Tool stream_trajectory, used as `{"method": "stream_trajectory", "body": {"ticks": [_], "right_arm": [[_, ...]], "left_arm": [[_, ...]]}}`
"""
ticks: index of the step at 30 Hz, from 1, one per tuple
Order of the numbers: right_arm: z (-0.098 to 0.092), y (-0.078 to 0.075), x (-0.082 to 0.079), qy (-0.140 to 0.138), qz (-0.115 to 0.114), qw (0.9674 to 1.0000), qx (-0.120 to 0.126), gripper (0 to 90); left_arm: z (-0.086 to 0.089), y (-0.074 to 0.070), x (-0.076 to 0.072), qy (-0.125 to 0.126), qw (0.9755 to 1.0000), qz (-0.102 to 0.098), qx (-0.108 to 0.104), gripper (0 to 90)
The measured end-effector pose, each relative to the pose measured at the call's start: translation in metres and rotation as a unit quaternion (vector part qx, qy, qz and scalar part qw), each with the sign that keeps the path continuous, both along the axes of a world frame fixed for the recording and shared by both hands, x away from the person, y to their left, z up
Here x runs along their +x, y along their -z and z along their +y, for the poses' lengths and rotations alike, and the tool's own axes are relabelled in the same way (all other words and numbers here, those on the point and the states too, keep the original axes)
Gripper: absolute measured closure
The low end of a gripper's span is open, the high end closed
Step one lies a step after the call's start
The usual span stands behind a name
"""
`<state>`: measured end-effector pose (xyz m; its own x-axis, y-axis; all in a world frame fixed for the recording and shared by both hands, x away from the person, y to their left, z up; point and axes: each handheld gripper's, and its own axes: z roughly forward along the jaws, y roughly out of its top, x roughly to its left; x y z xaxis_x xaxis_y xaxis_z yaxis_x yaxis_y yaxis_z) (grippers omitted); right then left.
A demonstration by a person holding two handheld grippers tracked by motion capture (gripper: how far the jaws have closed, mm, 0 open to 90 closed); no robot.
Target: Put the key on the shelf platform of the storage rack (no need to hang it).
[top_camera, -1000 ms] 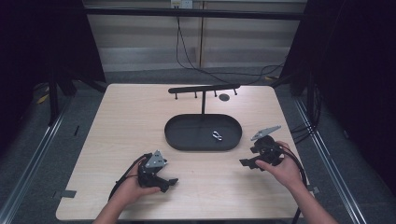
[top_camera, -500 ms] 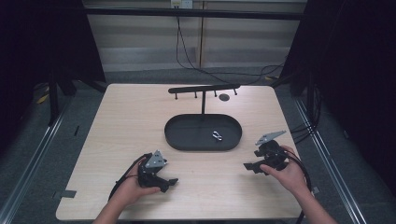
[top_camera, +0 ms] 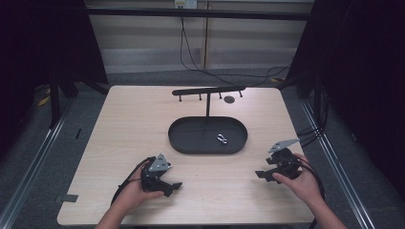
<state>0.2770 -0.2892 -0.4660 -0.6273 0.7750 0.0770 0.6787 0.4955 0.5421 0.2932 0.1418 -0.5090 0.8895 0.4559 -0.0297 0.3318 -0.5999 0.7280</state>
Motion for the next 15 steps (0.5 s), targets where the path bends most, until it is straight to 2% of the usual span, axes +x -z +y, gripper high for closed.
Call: {"method": "stream_trajectory", "body": {"ticks": [14, 15], "right_arm": [[-0.014, 0.01, -0.012, 0.002, 0.001, 1.0, -0.007, 28.2], [-0.016, 0.011, -0.013, -0.001, -0.005, 1.0, -0.007, 28.2]], "left_arm": [[0.0, 0.0, 0.0, 0.0, 1.0, 0.0, 0.0, 14.7], [0.0, 0.0, 0.0, 0.0, 1.0, 0.0, 0.0, 14.7]]}}
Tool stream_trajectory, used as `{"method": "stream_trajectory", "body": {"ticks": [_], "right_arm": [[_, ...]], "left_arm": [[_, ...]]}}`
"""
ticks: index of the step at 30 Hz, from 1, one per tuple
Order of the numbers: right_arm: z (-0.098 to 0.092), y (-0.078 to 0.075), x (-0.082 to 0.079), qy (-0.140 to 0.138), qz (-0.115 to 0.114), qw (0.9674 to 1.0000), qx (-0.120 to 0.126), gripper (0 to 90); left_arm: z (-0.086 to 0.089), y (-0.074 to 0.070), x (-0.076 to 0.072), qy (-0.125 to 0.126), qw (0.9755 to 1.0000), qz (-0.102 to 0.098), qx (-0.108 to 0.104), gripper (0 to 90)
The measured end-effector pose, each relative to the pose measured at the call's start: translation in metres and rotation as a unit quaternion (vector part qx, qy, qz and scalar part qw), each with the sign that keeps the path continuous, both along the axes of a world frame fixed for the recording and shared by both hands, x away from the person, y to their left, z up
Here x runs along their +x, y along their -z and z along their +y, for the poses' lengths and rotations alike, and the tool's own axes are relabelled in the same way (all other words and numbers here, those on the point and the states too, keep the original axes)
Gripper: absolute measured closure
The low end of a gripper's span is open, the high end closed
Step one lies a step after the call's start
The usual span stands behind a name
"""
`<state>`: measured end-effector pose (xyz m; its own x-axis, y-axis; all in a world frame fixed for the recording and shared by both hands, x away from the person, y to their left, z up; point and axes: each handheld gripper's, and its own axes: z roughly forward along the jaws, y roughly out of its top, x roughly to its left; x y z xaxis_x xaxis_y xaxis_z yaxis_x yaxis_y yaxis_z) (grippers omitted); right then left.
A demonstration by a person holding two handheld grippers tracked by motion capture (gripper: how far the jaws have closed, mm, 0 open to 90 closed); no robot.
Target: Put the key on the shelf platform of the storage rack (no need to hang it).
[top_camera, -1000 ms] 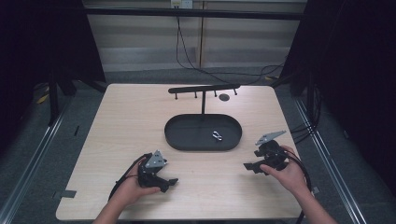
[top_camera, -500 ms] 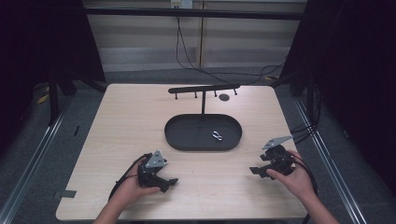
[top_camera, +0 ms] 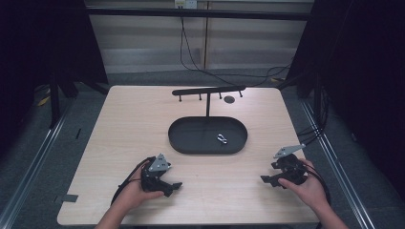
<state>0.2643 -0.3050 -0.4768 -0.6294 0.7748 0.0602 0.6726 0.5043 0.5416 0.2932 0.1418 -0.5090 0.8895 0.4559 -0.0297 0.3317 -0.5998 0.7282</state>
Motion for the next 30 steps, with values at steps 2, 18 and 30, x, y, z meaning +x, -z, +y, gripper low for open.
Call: {"method": "stream_trajectory", "body": {"ticks": [2, 18, 30], "right_arm": [[-0.001, 0.001, -0.002, 0.002, 0.004, 1.0, 0.0, 28.2], [-0.012, 0.013, -0.013, -0.007, -0.014, 0.9998, -0.01, 27.2], [-0.015, 0.022, -0.018, -0.001, -0.047, 0.9987, 0.018, 17.6]], "left_arm": [[0.0, 0.0, 0.0, 0.0, 1.0, 0.0, 0.0, 14.7], [0.0, 0.0, 0.0, 0.0, 1.0, 0.0, 0.0, 14.7], [0.0, 0.0, 0.0, 0.0, 1.0, 0.0, 0.0, 14.7]]}}
